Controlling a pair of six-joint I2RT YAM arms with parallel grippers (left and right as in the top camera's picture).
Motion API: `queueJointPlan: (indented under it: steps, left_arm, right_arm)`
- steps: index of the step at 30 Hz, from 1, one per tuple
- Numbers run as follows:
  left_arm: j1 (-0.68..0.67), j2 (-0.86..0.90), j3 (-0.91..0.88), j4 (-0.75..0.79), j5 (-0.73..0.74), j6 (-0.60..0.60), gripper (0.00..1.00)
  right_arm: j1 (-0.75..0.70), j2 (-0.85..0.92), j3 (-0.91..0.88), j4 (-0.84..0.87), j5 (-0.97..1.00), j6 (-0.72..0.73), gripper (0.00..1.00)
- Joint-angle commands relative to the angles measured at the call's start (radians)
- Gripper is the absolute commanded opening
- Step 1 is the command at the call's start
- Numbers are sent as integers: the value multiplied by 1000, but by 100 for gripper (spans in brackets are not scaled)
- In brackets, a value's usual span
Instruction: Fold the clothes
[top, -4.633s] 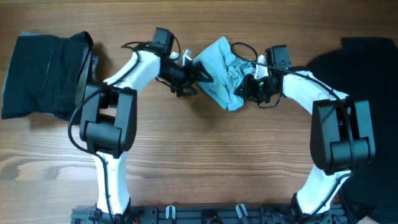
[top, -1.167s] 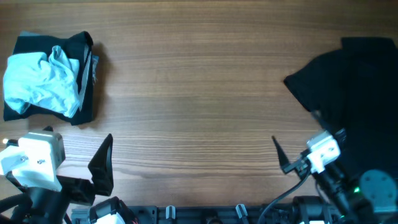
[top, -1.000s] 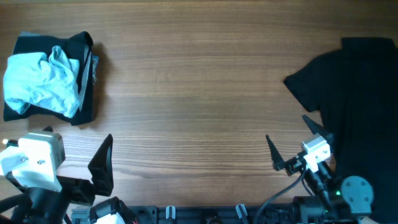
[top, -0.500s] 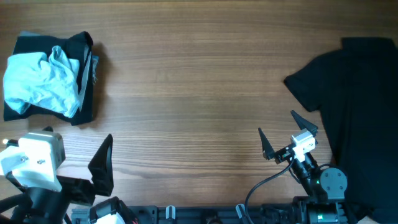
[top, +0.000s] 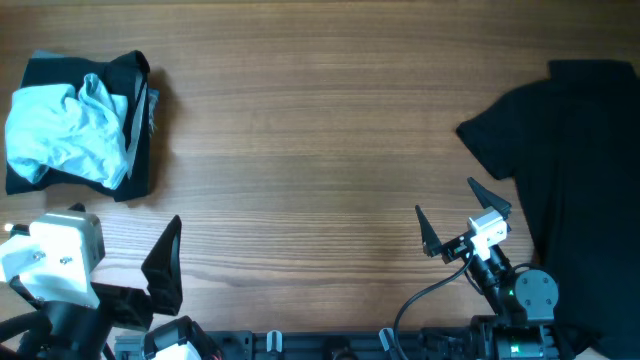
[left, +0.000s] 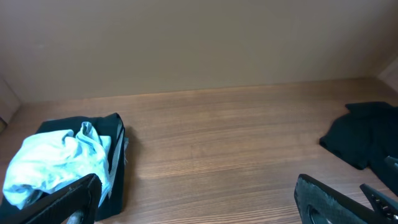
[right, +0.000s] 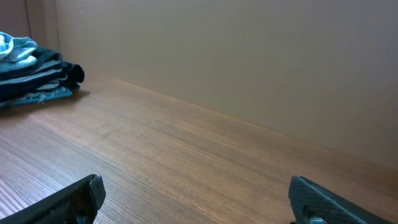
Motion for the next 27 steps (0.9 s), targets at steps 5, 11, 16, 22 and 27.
queueJointPlan:
  steps: [5,11,16,22,27]
  left_arm:
    - [-5,-103,-134,47,19,-20,100]
    - [-121,-438,-789,622,42,-224,100]
    - [-208,-645,-1217,883,40,-220,100]
    - [-230,-755,-1506,1064,40,-215,100]
    - [-278,-755,-1675,1173,38,-217,100]
  right_arm:
    - [-4,-14,-1,5,-16,18,100]
    - [-4,-14,-1,5,-16,18,100]
    - [-4,-14,-1,5,-16,18,100]
    - [-4,-14,-1,5,-16,18,100]
    - [-4,-14,-1,5,-16,18,100]
